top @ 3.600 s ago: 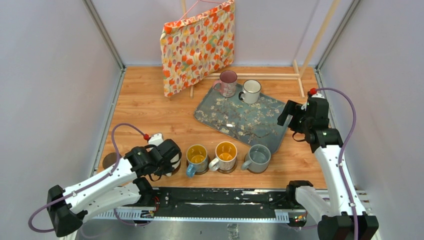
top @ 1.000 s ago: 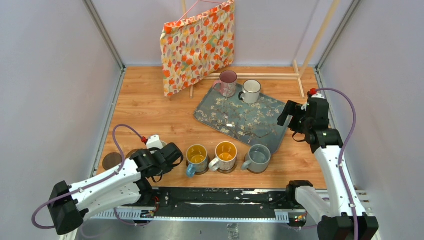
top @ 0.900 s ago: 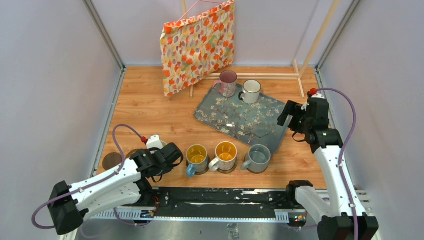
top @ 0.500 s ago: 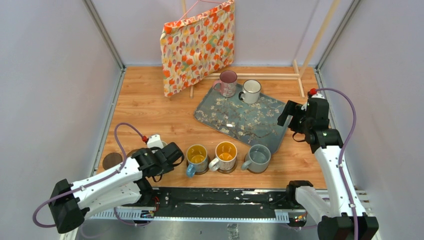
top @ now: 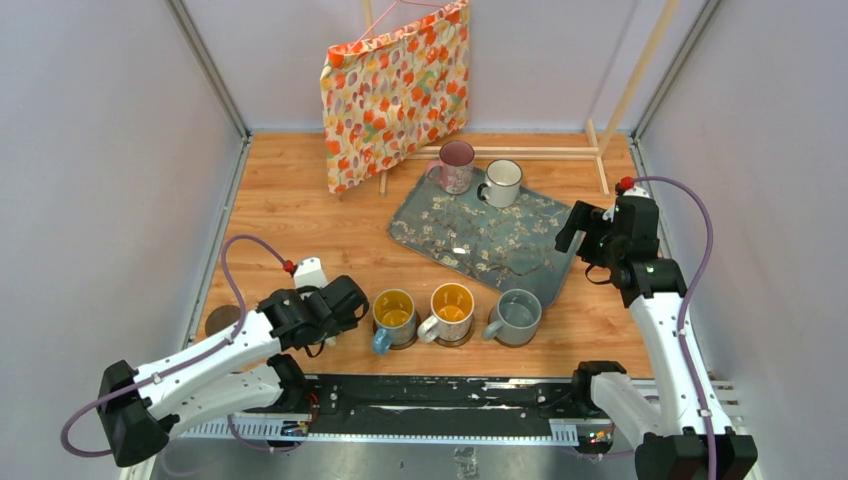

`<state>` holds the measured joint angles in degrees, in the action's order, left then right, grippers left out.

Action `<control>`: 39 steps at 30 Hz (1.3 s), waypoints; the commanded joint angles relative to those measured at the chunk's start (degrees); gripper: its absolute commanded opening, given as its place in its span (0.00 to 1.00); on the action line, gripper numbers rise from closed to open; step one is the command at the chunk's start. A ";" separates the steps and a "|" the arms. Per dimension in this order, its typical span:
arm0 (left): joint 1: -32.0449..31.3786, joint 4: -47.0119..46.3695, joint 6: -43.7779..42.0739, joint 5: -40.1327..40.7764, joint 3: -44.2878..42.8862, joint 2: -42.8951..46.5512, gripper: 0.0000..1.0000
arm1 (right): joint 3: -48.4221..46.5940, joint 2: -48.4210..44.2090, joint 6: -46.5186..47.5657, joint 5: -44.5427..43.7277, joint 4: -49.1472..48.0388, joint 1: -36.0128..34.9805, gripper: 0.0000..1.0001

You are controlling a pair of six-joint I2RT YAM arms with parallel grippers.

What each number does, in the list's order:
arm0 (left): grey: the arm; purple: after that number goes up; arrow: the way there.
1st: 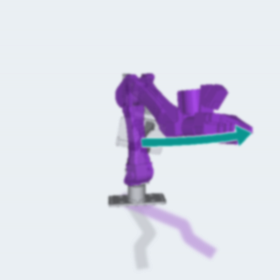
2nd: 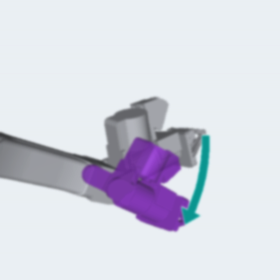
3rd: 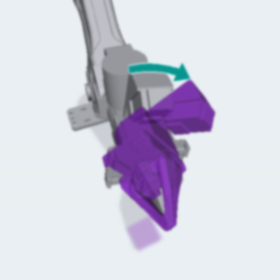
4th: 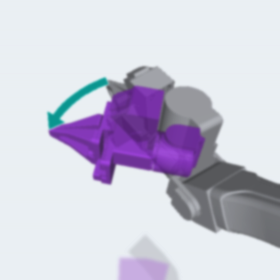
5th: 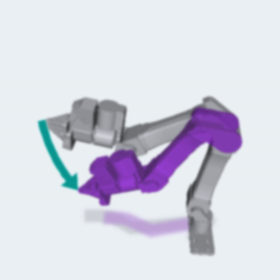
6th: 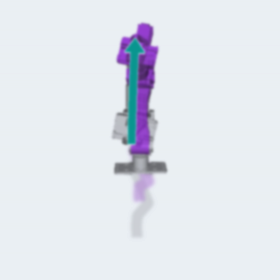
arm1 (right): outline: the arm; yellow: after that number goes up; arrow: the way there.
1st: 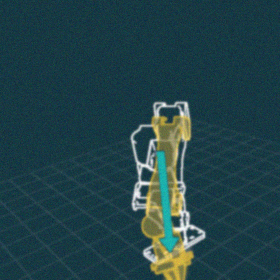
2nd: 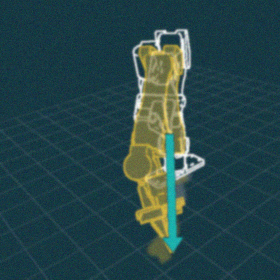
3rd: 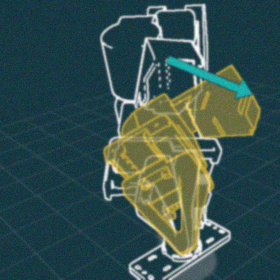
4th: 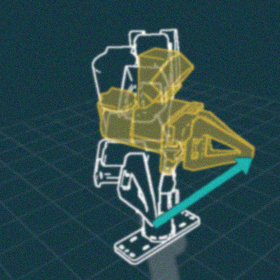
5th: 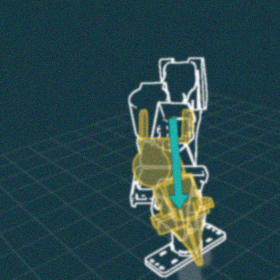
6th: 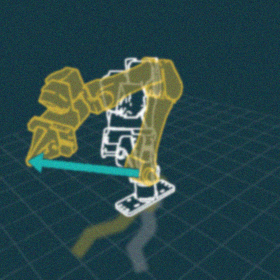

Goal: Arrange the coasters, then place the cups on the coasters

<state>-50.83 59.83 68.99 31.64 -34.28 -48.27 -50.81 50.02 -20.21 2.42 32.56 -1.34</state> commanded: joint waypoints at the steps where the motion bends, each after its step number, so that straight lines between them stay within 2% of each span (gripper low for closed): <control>1: -0.24 1.40 -1.72 4.86 -3.60 0.32 0.83 | 1.08 -0.55 0.64 -0.39 -0.12 -0.19 1.00; 6: -0.24 1.26 -6.15 6.04 -7.75 0.52 0.92 | 0.89 -0.33 0.67 -0.47 -0.12 -0.17 1.00; 11: -0.24 0.95 -14.52 9.01 -14.92 1.47 0.98 | 0.80 0.04 0.69 -0.48 -0.12 -0.21 1.00; 20: -0.24 -1.57 -28.24 7.88 -26.30 -3.85 1.00 | 0.55 0.68 0.67 -0.23 -0.12 -0.18 1.00; 25: -0.04 -9.69 -38.30 2.34 -29.61 -7.50 1.00 | 0.65 0.62 0.69 0.25 -0.12 -0.15 1.00; 32: 2.47 -23.36 -48.86 -11.52 -32.71 -15.25 1.00 | 0.65 0.83 0.32 1.08 0.42 -0.20 1.00; 39: 2.93 -34.29 -58.07 -21.63 -40.07 -28.68 1.00 | -0.29 0.17 0.35 1.29 2.59 -0.23 1.00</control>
<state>-48.34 34.63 18.83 18.35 -69.47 -70.63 -50.81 50.78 -20.12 3.01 32.77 -1.34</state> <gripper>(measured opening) 1.000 0.999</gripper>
